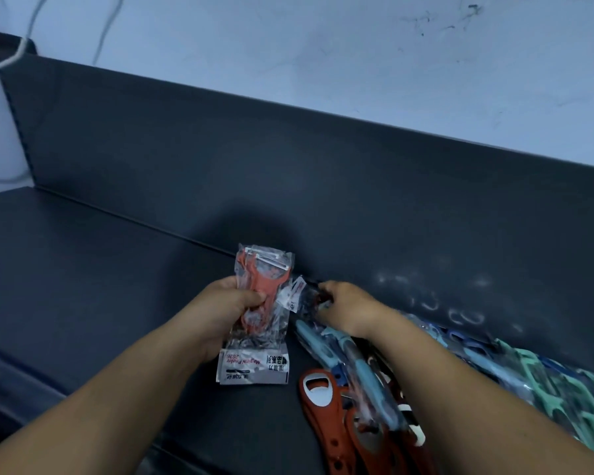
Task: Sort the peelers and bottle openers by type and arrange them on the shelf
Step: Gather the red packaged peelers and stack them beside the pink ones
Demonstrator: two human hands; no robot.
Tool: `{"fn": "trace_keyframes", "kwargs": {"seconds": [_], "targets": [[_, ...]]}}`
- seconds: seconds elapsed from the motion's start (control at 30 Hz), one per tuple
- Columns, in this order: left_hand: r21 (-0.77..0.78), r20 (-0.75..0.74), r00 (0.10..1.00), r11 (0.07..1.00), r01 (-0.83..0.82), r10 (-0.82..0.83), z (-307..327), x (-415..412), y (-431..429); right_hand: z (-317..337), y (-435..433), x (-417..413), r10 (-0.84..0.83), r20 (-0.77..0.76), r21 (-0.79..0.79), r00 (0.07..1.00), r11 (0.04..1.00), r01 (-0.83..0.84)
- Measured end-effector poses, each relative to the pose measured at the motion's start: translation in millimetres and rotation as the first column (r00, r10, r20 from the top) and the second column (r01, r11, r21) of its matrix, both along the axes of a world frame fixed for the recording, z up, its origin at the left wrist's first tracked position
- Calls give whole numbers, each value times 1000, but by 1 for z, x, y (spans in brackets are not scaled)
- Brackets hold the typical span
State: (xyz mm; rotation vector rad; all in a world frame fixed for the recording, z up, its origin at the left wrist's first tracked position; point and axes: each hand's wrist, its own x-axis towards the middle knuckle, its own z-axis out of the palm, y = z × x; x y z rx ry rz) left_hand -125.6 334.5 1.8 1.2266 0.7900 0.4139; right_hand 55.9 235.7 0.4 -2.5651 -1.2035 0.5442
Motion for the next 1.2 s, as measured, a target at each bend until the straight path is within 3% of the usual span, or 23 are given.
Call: {"fn": "trace_keyframes", "kwargs": {"seconds": [0.13, 0.2, 0.33, 0.43, 0.6, 0.77, 0.93, 1.0, 1.1, 1.2], "targets": [[-14, 8, 1000, 1000, 9, -9, -3, -3, 2, 6, 14, 0, -1, 3, -117, 1000, 993, 1], [-20, 12, 1000, 1000, 18, -18, -4, -5, 3, 3, 16, 1, -13, -25, -89, 1000, 996, 11], [-21, 19, 1000, 1000, 15, -14, -2, -10, 9, 3, 11, 6, -42, -153, 147, 987, 987, 64], [-37, 23, 1000, 999, 10, -9, -1, -10, 12, 12, 6, 11, -65, -197, 347, 978, 929, 131], [-88, 35, 999, 996, 7, -4, 2, -5, 10, 36, -7, 9, -65, -144, 636, 987, 758, 143], [-106, 49, 999, 994, 21, -16, 4, 2, 5, 46, -16, 7, -72, -131, 796, 989, 587, 149], [-119, 38, 998, 991, 54, -50, 7, 7, -3, 39, -33, -32, 12, -37, 830, 999, 557, 25], [-133, 30, 998, 989, 61, -57, 9, 8, -6, 25, -42, -45, 68, 108, 830, 992, 543, -127], [-156, 46, 994, 982, 105, -99, 11, 9, -11, 5, -54, -50, 147, 446, 715, 883, 535, -451], [-128, 72, 983, 976, 177, -168, 14, 8, -17, -11, -61, -50, 240, 614, 553, 751, 548, -627]]}}
